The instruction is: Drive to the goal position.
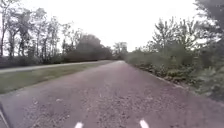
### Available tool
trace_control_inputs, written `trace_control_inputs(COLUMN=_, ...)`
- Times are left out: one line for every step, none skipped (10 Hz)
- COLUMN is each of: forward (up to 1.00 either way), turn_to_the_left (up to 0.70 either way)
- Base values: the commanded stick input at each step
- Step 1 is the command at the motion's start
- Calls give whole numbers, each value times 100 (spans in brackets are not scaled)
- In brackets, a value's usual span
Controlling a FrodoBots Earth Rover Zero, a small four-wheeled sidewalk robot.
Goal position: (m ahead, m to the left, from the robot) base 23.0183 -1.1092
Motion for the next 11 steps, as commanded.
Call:
trace_control_inputs(forward=70, turn_to_the_left=0)
trace_control_inputs(forward=70, turn_to_the_left=0)
trace_control_inputs(forward=70, turn_to_the_left=0)
trace_control_inputs(forward=70, turn_to_the_left=0)
trace_control_inputs(forward=70, turn_to_the_left=0)
trace_control_inputs(forward=70, turn_to_the_left=0)
trace_control_inputs(forward=70, turn_to_the_left=0)
trace_control_inputs(forward=70, turn_to_the_left=0)
trace_control_inputs(forward=70, turn_to_the_left=0)
trace_control_inputs(forward=70, turn_to_the_left=0)
trace_control_inputs(forward=70, turn_to_the_left=0)
